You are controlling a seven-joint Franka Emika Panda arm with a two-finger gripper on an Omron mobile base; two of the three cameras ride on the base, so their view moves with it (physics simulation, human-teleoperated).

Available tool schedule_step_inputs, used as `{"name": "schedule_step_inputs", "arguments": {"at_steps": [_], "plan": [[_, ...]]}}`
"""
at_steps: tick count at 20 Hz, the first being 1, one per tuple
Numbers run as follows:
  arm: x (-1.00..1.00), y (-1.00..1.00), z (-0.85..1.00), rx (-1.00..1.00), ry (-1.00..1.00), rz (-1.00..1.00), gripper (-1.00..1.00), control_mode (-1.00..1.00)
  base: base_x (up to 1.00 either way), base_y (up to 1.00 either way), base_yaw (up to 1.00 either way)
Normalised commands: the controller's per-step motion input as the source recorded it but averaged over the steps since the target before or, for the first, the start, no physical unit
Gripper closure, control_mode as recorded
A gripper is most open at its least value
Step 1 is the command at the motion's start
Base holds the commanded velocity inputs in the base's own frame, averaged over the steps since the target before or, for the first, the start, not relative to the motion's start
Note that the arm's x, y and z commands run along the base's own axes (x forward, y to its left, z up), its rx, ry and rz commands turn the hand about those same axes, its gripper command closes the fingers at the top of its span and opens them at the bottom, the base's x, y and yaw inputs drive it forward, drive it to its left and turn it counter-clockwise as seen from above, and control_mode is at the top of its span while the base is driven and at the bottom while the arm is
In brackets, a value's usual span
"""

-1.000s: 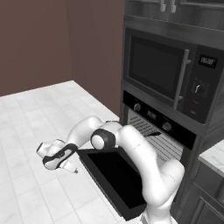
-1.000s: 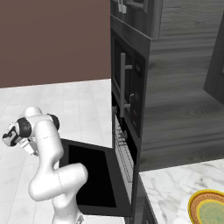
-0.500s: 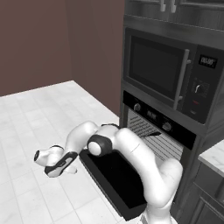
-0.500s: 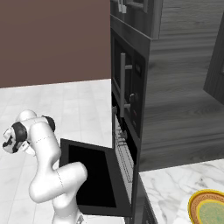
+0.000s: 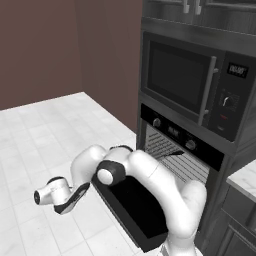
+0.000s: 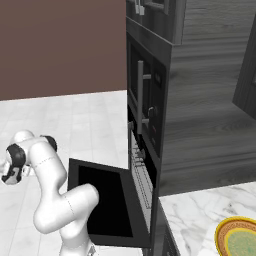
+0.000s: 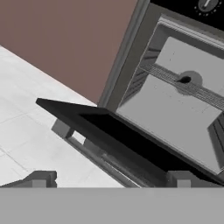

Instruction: Place the fish on the rack of the oven, and slide the rack back inside. Close the oven door.

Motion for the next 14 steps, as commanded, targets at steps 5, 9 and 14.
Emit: {"name": "schedule_step_inputs", "arguments": {"at_steps": [5,9,14], "plan": [[-0.48,0.0,-0.99,0.0,-0.61,-0.1,-1.0,-1.0,0.0,0.0,0.0],[-0.41,0.05,-1.0,0.0,-0.52,-0.13,-1.0,-1.0,0.0,0.0,0.0],[-0.29,0.04,-1.0,0.0,-0.49,-0.18,-1.0,-1.0,0.0,0.0,0.0]]}}
